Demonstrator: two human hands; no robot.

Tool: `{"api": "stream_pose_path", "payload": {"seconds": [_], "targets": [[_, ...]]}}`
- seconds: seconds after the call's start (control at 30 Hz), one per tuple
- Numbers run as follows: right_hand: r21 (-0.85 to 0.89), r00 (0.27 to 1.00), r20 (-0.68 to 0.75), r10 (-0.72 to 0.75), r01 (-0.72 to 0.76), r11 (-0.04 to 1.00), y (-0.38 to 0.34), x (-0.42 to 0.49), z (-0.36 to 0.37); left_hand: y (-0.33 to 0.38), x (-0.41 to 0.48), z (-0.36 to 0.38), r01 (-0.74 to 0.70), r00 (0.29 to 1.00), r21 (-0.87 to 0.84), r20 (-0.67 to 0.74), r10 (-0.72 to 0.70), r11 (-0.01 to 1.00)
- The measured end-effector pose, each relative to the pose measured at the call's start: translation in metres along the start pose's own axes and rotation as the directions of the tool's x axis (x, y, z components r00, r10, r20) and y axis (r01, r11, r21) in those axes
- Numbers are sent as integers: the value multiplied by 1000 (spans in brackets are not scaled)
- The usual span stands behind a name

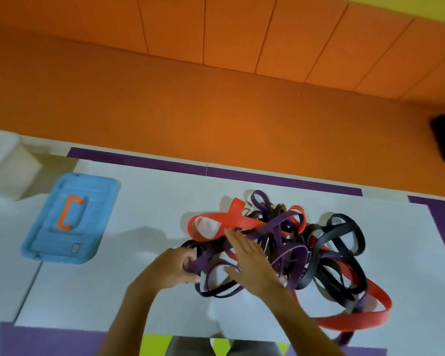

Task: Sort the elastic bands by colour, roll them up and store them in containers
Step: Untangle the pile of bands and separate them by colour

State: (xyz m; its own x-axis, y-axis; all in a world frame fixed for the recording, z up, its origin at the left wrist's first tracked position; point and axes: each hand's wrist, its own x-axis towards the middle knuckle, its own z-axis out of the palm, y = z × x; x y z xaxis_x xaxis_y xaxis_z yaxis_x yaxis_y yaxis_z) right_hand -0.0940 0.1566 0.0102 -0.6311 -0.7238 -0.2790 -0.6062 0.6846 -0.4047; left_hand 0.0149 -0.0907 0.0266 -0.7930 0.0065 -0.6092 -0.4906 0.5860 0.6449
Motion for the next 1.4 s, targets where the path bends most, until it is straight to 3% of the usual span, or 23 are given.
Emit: {"api": "stream_pose_path", "payload": {"seconds": [0.07,0.13,0.2,0.3,0.37,0.47,0.57,0.67,0.77,0.87,0.93,1.0,1.07,1.13,1.23,1.3,1.4], "targets": [[-230,994,108,-3,28,973,-10,5,16,-9,-1,7,0,999,-45,50,2,999],[-354,973,219,72,11,935,-7,3,22,-21,2,14,113,988,27,-107,-109,993],[-395,954,280,103,17,919,3,-6,25,-32,5,17,204,928,38,-326,-181,978],[-363,940,330,84,45,931,21,-26,28,-37,21,26,202,894,-156,-373,-248,967],[-300,951,300,74,20,954,26,-38,28,-31,31,38,214,903,-290,-305,-302,933],[-336,976,196,91,-20,942,21,-46,32,-32,43,60,281,872,-248,-338,-355,927],[-382,966,196,171,-85,920,13,-46,35,-39,48,55,322,845,-335,-321,-429,885],[-412,971,124,205,-138,901,8,-39,28,-40,40,38,199,831,-453,-392,-395,869],[-338,967,-59,249,-254,906,-4,-28,12,-31,17,16,-19,821,-660,-440,-365,751],[-279,953,-289,94,-178,944,-3,-12,11,-21,-3,-8,-95,782,-660,-513,-354,745],[-251,969,-246,22,-85,964,-10,4,11,-11,-14,-24,-123,768,-597,-563,-306,793],[-299,999,-38,36,-46,953,-20,15,17,0,-21,-34,-108,773,-514,-582,-254,851],[-433,982,129,136,-68,899,-28,15,27,7,-26,-38,-68,774,-484,-578,-260,872],[-456,963,137,231,-145,878,-33,8,29,9,-28,-42,-33,729,-508,-601,-327,861],[-483,974,3,228,-198,853,-23,-5,29,1,-26,-52,-7,647,-571,-629,-431,821],[-454,970,-65,233,-237,859,-6,-14,28,-7,-21,-56,85,671,-492,-615,-415,866],[-473,941,-66,332,-323,820,9,-30,22,-12,-10,-47,119,810,-434,-477,-340,893]]}}
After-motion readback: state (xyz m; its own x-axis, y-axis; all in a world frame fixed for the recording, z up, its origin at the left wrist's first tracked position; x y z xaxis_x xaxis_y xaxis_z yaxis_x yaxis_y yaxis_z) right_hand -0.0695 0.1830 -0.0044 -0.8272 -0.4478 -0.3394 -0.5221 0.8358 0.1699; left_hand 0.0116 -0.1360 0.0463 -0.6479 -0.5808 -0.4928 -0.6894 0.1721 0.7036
